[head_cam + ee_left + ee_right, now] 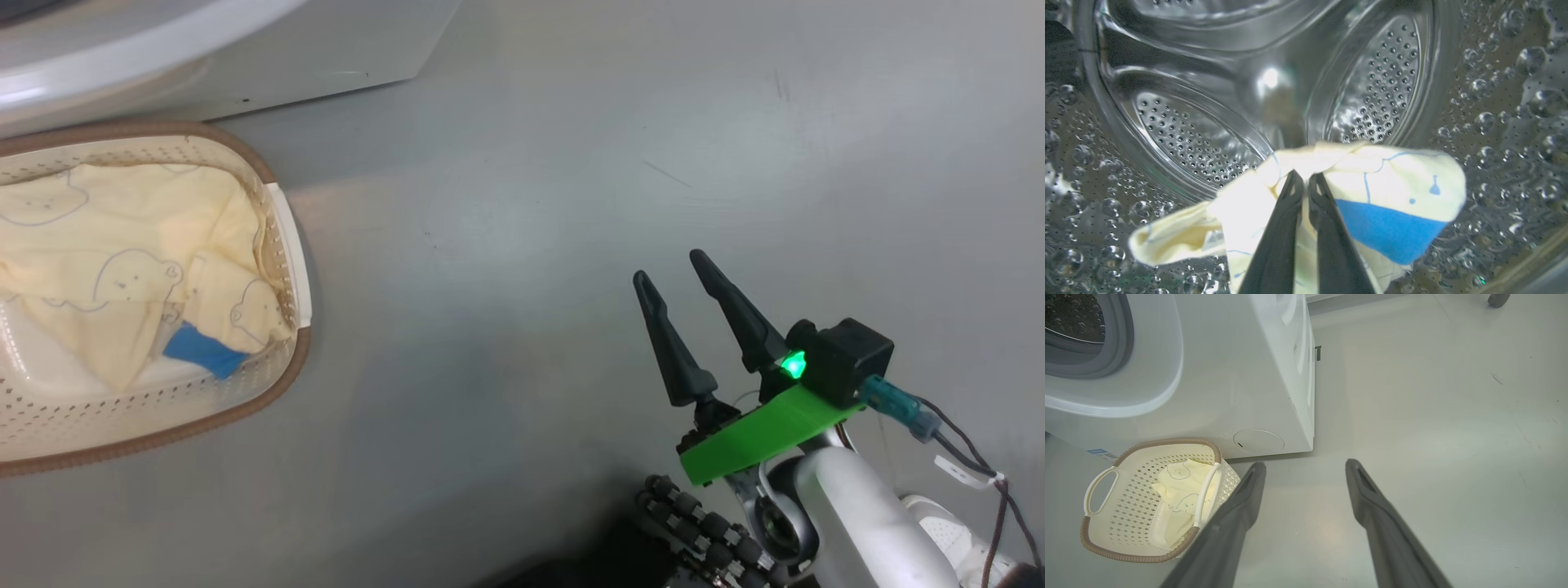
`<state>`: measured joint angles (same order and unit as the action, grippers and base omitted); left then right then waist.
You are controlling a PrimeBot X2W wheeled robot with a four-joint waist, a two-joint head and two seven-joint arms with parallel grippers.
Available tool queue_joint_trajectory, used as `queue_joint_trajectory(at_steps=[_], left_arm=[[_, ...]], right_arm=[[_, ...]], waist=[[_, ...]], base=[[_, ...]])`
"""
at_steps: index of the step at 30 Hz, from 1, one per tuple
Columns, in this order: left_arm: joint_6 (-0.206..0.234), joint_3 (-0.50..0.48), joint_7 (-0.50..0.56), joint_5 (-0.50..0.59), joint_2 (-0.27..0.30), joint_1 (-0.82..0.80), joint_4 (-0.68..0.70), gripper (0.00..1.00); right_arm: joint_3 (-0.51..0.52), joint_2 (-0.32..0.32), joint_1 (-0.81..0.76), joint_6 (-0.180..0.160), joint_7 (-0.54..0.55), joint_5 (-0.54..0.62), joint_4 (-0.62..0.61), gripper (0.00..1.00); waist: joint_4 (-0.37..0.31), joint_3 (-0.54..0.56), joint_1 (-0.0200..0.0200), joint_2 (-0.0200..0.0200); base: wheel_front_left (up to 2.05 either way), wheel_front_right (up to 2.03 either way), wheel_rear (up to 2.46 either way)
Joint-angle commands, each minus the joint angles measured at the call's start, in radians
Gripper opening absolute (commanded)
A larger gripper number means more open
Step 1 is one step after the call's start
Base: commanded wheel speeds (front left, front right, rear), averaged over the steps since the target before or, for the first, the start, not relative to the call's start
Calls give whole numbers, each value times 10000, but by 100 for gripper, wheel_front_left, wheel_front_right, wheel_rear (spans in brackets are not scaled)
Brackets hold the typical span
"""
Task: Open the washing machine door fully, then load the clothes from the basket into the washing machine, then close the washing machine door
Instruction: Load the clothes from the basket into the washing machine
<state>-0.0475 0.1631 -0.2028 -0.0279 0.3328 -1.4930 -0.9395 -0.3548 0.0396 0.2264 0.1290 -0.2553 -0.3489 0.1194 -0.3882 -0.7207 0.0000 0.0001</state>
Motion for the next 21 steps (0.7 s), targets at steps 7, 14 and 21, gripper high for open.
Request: queue_joint_trajectory(at_steps=[7,14,21], left_arm=[[454,93,-522,262,595,-624,33,0],[332,468,-252,473,785,-745,-1114,0],[71,931,377,663,642,-965,-2029,0]], right_arm=[[-246,106,-357,17,-65,-49,-271,100],[-398,106,-500,17,-65,-75,-190,100],[-340,106,-666,17,-65,-34,-97,100]], waist=[[-144,-153,0,-1],[-316,60,0,-1],[-353,334,0,-1]], base=[[0,0,0],[0,0,0],[0,0,0]])
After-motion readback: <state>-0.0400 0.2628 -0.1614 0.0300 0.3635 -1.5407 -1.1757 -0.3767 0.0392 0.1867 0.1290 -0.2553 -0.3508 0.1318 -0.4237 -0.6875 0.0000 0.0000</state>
